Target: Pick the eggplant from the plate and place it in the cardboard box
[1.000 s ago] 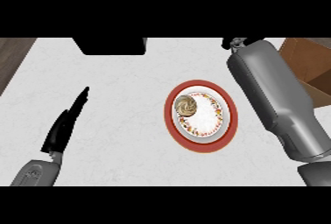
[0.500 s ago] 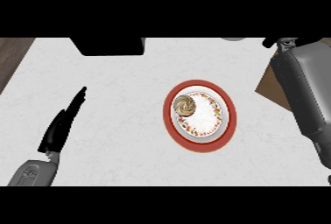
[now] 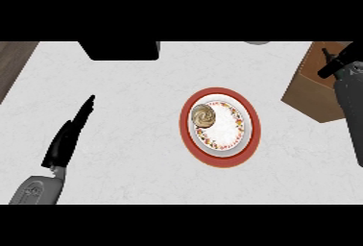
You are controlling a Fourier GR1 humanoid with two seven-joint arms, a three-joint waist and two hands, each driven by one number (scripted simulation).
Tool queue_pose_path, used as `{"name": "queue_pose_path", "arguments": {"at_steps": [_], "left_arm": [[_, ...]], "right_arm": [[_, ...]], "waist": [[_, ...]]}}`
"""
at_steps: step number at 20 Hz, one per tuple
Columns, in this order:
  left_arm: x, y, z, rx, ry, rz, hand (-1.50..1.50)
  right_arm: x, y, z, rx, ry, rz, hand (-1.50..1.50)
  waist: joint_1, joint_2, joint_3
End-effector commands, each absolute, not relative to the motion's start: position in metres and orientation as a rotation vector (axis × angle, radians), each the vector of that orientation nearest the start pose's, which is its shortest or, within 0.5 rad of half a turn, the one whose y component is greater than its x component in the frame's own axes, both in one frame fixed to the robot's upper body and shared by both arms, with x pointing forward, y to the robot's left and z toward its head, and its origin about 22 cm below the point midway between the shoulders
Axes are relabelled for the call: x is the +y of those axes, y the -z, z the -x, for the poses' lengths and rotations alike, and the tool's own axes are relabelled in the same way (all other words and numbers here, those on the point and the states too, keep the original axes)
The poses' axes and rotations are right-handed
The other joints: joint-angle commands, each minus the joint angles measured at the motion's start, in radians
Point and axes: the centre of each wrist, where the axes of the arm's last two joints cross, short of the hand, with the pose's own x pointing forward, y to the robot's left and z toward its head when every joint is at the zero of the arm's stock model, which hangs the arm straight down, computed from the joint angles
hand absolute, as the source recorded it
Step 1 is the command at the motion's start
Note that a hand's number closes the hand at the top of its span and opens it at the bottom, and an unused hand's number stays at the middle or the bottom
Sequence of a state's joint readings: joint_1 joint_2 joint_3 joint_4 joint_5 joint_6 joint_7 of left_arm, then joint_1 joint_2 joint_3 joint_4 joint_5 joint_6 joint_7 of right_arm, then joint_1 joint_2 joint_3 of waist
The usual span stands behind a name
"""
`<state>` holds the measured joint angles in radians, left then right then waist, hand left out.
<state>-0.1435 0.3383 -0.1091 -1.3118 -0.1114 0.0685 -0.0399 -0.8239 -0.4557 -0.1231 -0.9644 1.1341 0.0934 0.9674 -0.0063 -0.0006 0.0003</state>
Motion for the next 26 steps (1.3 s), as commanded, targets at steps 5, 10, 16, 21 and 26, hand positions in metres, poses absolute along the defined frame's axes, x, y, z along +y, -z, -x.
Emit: {"name": "queue_pose_path", "arguments": {"at_steps": [5,10,16,21,26], "left_arm": [[0.265,0.005,-0.268,-1.483,0.415,-0.315,0.00],[0.289,0.007,-0.278,-1.483,0.427,-0.313,0.00],[0.279,0.012,-0.271,-1.473,0.424,-0.311,0.00],[0.284,0.008,-0.275,-1.475,0.419,-0.313,0.00],[0.287,-0.003,-0.275,-1.469,0.436,-0.304,0.00]], "right_arm": [[-0.336,-0.115,-0.408,-0.718,-0.334,1.266,-1.50],[-0.342,-0.132,-0.404,-1.075,-0.061,1.321,-1.50],[-0.356,-0.134,-0.401,-1.259,0.182,1.188,-1.50],[-0.373,-0.112,-0.388,-1.323,0.413,1.168,-1.50],[-0.417,-0.091,-0.354,-1.444,0.533,1.241,-1.50]], "waist": [[0.024,0.006,0.001],[0.022,0.014,0.002],[0.020,0.006,0.001],[0.015,0.004,0.001],[0.015,0.003,0.002]]}}
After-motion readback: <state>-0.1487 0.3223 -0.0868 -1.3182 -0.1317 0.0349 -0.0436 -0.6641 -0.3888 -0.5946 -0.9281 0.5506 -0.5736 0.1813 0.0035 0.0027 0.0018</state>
